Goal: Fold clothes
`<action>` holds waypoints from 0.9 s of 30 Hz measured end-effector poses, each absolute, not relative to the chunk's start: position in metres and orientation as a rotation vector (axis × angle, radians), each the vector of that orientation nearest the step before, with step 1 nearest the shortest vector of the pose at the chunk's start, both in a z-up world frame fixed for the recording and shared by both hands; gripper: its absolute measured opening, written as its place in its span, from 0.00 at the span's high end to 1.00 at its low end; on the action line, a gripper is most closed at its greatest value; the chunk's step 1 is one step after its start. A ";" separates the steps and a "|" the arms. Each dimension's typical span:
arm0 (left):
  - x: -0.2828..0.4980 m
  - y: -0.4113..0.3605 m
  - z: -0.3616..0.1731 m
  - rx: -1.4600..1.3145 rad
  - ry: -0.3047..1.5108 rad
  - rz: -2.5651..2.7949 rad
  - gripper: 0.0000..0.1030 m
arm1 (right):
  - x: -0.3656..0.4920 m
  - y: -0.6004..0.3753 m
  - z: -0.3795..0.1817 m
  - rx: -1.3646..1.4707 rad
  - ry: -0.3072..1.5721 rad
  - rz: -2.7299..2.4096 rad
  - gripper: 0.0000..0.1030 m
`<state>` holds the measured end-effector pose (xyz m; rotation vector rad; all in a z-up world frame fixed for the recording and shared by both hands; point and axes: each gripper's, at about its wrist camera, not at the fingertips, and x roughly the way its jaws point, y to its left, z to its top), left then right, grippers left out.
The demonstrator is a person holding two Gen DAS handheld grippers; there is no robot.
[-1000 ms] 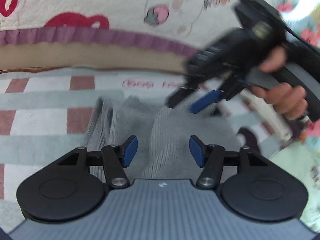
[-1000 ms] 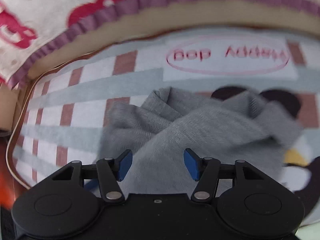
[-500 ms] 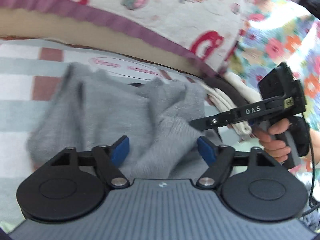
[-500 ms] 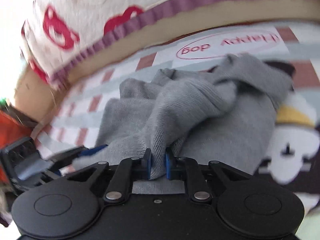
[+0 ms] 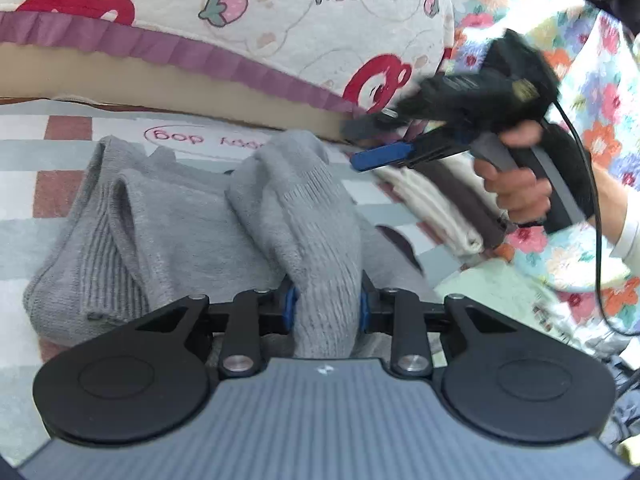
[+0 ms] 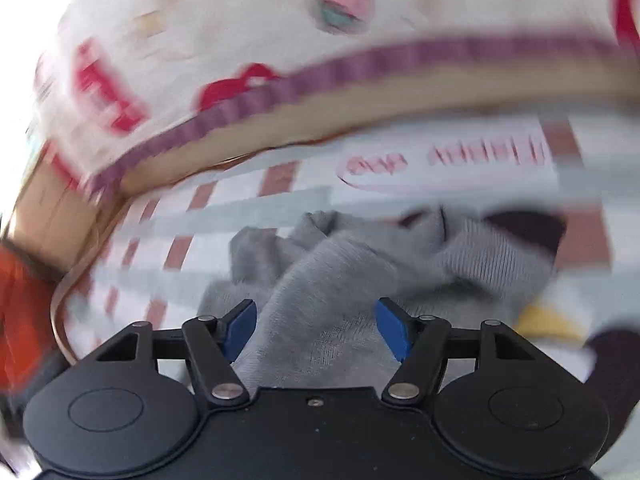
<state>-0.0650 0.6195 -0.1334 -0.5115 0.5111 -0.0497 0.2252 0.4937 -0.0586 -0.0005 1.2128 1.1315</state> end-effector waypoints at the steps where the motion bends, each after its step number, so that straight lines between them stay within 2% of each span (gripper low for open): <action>1: -0.064 0.619 -0.136 -0.504 0.519 -0.042 0.73 | 0.228 0.500 -0.073 0.044 1.276 1.090 0.29; 2: -0.064 0.618 -0.138 -0.502 0.524 -0.035 0.74 | 0.228 0.509 -0.086 0.057 1.320 1.067 0.29; 3: -0.063 0.618 -0.141 -0.499 0.529 -0.028 0.81 | 0.225 0.518 -0.097 0.041 1.325 1.066 0.29; 4: -0.063 0.617 -0.141 -0.493 0.525 -0.020 0.83 | 0.222 0.525 -0.103 0.021 1.298 1.066 0.29; 5: -0.065 0.615 -0.138 -0.477 0.512 -0.006 0.85 | 0.217 0.530 -0.108 0.015 1.260 1.079 0.35; 6: -0.068 0.613 -0.131 -0.454 0.503 0.014 0.85 | 0.211 0.535 -0.111 0.004 1.221 1.110 0.81; 7: -0.072 0.612 -0.124 -0.441 0.496 0.030 0.85 | 0.205 0.541 -0.110 -0.022 1.185 1.149 0.97; 10: -0.087 0.618 -0.112 -0.507 0.502 0.047 0.85 | 0.181 0.555 -0.091 -0.043 1.108 1.342 0.98; 12: -0.091 0.621 -0.123 -0.587 0.573 0.083 0.85 | 0.160 0.570 -0.080 -0.159 1.102 1.420 0.98; 15: -0.089 0.622 -0.145 -0.647 0.671 0.118 0.83 | 0.138 0.590 -0.077 -0.414 1.045 1.350 0.90; 16: -0.090 0.624 -0.146 -0.662 0.677 0.121 0.83 | 0.139 0.593 -0.076 -0.430 1.049 1.312 0.78; 17: -0.090 0.626 -0.144 -0.673 0.668 0.118 0.81 | 0.140 0.596 -0.075 -0.446 1.053 1.274 0.71; 19: -0.093 0.631 -0.139 -0.685 0.654 0.120 0.80 | 0.143 0.600 -0.072 -0.440 1.082 1.201 0.34; 20: -0.094 0.632 -0.138 -0.687 0.655 0.122 0.79 | 0.147 0.600 -0.072 -0.428 1.100 1.159 0.31; 26: -0.102 0.641 -0.129 -0.710 0.616 0.129 0.76 | 0.152 0.599 -0.088 -0.411 1.295 0.939 0.30; 27: -0.104 0.643 -0.125 -0.708 0.598 0.131 0.76 | 0.152 0.599 -0.094 -0.403 1.318 0.935 0.28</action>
